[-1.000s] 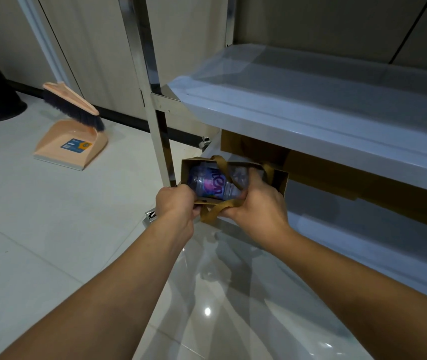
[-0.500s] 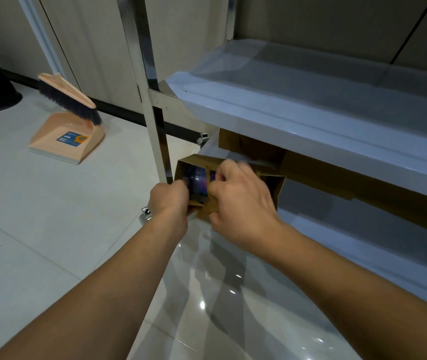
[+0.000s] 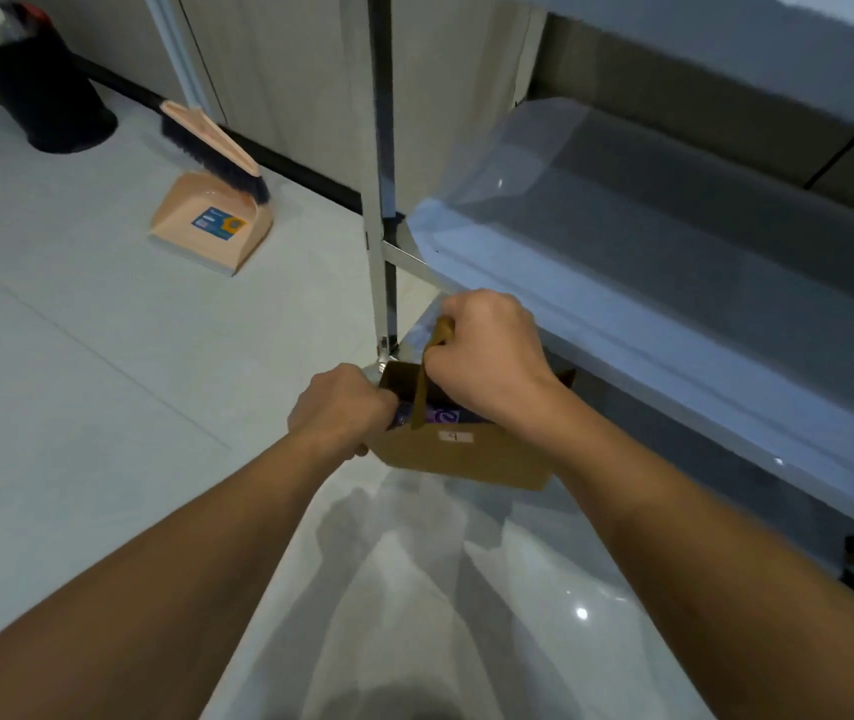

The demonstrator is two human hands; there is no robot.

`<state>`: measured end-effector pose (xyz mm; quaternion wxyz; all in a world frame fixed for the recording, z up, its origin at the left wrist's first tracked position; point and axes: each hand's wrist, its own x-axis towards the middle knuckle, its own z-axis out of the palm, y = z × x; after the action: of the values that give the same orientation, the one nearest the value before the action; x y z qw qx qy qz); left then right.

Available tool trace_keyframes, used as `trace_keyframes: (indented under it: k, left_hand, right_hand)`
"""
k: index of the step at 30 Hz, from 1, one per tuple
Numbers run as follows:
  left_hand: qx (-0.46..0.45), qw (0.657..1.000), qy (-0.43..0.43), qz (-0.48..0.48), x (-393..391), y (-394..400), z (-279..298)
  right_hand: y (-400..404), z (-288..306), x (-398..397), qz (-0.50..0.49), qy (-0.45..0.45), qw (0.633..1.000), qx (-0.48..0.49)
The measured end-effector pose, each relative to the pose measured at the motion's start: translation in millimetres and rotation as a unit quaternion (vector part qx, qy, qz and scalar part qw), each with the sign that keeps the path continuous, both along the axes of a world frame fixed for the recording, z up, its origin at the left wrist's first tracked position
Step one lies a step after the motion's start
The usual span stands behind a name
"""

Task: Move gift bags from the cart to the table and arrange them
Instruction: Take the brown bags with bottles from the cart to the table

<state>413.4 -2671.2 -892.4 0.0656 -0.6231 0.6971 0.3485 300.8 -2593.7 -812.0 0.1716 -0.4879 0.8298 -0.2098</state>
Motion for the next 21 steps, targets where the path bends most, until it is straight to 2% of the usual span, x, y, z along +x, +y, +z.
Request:
trace_keyframes:
  k: [4,10,14,17,19,21]
  left_hand:
    - [0.031,0.996,-0.062,-0.057,48.1,11.3,111.2]
    - [0.009,0.996,-0.09,-0.015,133.1,0.3,310.1]
    - [-0.003,0.997,-0.057,0.051,196.9,-3.1,435.2]
    - [-0.036,0.994,-0.028,0.102,244.7,4.8,509.9]
    - [-0.065,0.988,-0.023,0.136,272.8,16.3,552.6]
    - [-0.093,0.981,-0.026,0.17,297.1,35.3,588.8]
  right_hand:
    - [2.4,97.9,49.9,0.056,-0.027,0.996,0.071]
    - [-4.6,281.5,129.7,0.139,-0.029,0.984,0.11]
    - [-12.6,404.0,178.8,0.197,-0.001,0.978,0.071]
    - [-9.4,478.7,212.6,0.242,0.051,0.968,0.028]
    - [-6.3,520.5,233.1,0.304,0.093,0.948,0.008]
    - [1.1,555.8,250.2,0.387,0.144,0.911,-0.019]
